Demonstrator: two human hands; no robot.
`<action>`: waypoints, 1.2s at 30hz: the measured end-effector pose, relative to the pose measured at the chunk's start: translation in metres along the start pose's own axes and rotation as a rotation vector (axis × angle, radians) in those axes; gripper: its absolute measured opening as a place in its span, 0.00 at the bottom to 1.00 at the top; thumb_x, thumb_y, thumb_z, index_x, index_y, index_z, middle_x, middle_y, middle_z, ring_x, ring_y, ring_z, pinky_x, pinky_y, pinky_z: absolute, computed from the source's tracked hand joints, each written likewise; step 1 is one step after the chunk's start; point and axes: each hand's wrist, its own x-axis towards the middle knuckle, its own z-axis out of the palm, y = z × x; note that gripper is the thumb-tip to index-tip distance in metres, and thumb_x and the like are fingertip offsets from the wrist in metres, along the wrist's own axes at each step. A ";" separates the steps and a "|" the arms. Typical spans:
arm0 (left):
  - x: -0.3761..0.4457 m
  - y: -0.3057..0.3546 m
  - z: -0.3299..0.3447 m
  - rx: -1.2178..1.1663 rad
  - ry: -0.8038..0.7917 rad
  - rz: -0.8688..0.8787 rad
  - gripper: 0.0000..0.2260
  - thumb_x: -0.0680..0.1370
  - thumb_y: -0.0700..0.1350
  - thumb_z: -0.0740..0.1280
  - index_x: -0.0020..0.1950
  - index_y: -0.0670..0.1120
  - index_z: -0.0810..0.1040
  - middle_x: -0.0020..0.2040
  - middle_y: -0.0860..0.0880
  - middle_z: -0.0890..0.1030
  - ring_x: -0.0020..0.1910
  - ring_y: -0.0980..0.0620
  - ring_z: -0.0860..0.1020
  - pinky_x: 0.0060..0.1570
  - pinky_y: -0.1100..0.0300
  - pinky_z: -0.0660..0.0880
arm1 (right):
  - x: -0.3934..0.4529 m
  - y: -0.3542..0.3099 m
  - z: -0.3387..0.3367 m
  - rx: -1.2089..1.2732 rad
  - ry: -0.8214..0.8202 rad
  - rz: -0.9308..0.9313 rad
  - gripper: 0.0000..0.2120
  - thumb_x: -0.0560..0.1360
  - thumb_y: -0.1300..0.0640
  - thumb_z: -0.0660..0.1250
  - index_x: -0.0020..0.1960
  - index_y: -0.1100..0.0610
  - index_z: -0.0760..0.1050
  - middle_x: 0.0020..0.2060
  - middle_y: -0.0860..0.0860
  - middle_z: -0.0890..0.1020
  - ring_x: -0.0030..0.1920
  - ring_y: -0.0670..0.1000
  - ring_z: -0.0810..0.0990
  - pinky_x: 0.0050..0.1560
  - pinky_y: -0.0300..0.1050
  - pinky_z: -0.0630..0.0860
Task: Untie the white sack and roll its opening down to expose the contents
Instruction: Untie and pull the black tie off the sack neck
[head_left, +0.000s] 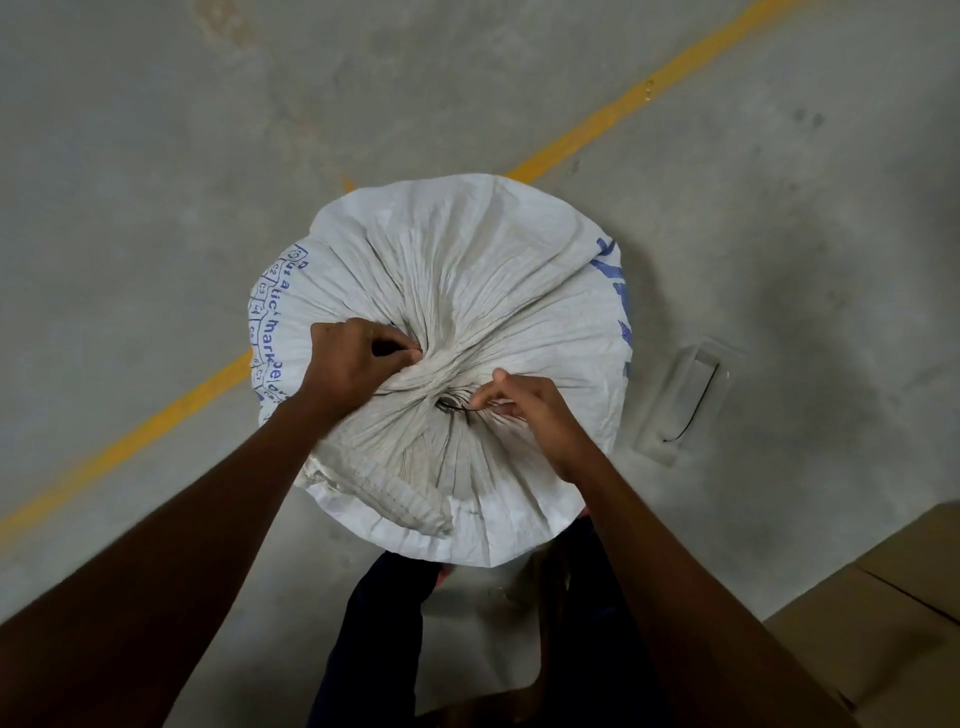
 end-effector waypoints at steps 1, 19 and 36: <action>0.000 0.001 -0.001 -0.113 0.028 -0.014 0.03 0.75 0.53 0.78 0.43 0.60 0.87 0.39 0.64 0.86 0.46 0.63 0.84 0.65 0.49 0.74 | 0.002 -0.005 0.001 0.007 0.005 0.017 0.26 0.81 0.40 0.59 0.50 0.60 0.86 0.52 0.52 0.88 0.58 0.50 0.84 0.65 0.54 0.74; 0.013 0.035 -0.015 -0.716 0.080 0.023 0.03 0.80 0.41 0.74 0.52 0.44 0.87 0.40 0.49 0.88 0.40 0.42 0.82 0.40 0.56 0.80 | 0.055 -0.025 0.069 -0.089 0.264 -0.095 0.10 0.72 0.55 0.79 0.53 0.56 0.87 0.36 0.47 0.84 0.38 0.42 0.81 0.44 0.37 0.76; 0.017 0.103 0.001 -0.671 0.248 0.091 0.04 0.79 0.39 0.72 0.46 0.40 0.86 0.40 0.50 0.89 0.44 0.51 0.87 0.50 0.58 0.80 | 0.020 -0.071 -0.067 -0.669 0.416 -0.213 0.15 0.72 0.47 0.78 0.34 0.51 0.76 0.27 0.44 0.77 0.28 0.43 0.72 0.33 0.42 0.70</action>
